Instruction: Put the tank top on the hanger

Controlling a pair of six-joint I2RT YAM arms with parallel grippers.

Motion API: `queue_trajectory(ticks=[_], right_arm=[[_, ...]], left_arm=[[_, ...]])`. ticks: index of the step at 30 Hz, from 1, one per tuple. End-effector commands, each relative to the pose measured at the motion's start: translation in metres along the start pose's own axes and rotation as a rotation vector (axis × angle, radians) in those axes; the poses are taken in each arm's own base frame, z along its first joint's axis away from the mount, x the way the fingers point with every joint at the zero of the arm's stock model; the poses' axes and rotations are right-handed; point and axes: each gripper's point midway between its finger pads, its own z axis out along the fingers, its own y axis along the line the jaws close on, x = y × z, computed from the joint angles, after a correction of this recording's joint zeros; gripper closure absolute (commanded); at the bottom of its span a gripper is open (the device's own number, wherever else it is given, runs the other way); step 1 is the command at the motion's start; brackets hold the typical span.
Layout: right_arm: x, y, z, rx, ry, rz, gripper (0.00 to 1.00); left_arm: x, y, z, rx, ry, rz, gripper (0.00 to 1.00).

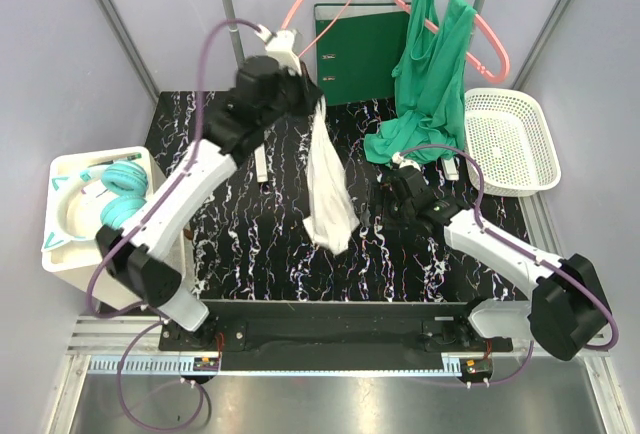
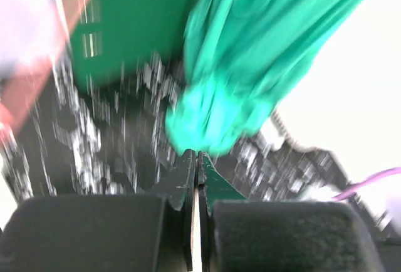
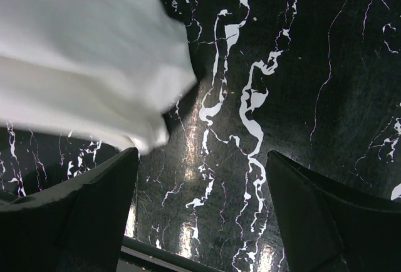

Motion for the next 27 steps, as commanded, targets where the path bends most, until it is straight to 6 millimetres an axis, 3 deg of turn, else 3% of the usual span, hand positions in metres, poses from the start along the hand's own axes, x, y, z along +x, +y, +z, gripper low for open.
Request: queue_trajectory(ticks=[1,6,9,13,16,20,23,24,25,26,27], right_arm=[[-0.029,0.012,-0.012,-0.027,-0.093,-0.015,0.11],[-0.039,0.019,-0.022,-0.055,-0.125,-0.01,0.1],[-0.042,0.02,-0.025,-0.062,-0.135,-0.011,0.09],[-0.044,0.02,-0.027,-0.063,-0.146,-0.012,0.09],[-0.05,0.02,-0.035,-0.063,-0.177,-0.013,0.08],[-0.053,0.015,-0.043,-0.04,-0.197,-0.019,0.08],[-0.055,0.013,-0.047,-0.031,-0.204,-0.015,0.08],[-0.056,0.013,-0.048,-0.031,-0.208,-0.012,0.08],[-0.056,0.013,-0.049,-0.031,-0.21,-0.011,0.08],[-0.056,0.012,-0.049,-0.03,-0.211,-0.01,0.08],[-0.056,0.012,-0.051,-0.031,-0.214,-0.009,0.08]], left_arm=[[-0.064,-0.016,-0.033,0.02,-0.124,0.078,1.0],[-0.12,-0.039,-0.07,0.081,-0.259,0.112,1.0],[-0.132,-0.057,-0.077,0.162,-0.27,0.129,1.0],[-0.115,-0.084,-0.062,0.324,-0.193,0.133,1.0],[-0.095,-0.117,-0.059,0.525,-0.113,0.163,1.0],[-0.086,-0.143,-0.064,0.681,-0.076,0.204,1.0],[-0.086,-0.147,-0.077,0.721,-0.086,0.254,1.0],[-0.089,-0.146,-0.091,0.721,-0.105,0.279,1.0],[-0.088,-0.139,-0.092,0.688,-0.12,0.319,1.0],[-0.068,-0.122,-0.081,0.643,-0.076,0.321,1.0],[-0.071,-0.114,-0.097,0.615,-0.1,0.343,1.0]])
